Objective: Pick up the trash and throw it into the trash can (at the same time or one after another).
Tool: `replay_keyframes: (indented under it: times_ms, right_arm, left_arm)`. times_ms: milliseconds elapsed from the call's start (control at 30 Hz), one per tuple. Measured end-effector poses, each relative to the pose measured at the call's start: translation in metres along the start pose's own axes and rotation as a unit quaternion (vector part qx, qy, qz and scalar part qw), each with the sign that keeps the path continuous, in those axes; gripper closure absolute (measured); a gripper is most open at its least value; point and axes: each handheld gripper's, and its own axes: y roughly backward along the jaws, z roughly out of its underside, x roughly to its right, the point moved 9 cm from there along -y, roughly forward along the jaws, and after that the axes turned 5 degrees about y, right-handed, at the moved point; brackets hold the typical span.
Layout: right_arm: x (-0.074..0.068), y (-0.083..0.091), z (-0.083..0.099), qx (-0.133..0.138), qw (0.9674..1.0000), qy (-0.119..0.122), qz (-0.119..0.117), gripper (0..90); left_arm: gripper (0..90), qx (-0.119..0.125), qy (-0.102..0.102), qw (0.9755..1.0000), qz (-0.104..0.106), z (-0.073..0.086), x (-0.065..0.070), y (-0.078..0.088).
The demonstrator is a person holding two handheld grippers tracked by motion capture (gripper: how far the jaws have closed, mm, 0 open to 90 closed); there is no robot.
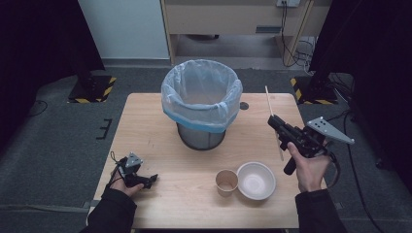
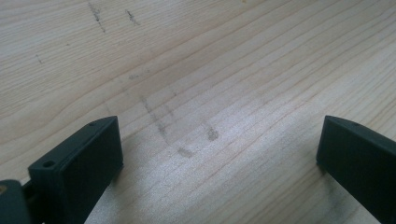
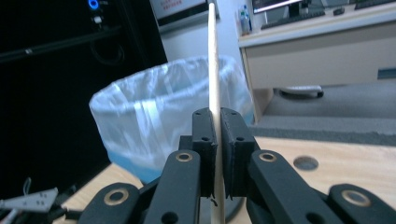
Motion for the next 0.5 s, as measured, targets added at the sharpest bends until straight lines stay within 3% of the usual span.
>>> replay_keyframes:
  times_ms: [500]
  right_arm:
    - [-0.01, -0.015, -0.051, 0.046, 0.9989, 0.005, -0.011, 85.6]
  left_arm:
    - [0.0, 0.0, 0.0, 1.0, 0.0, 0.0, 0.0, 0.0]
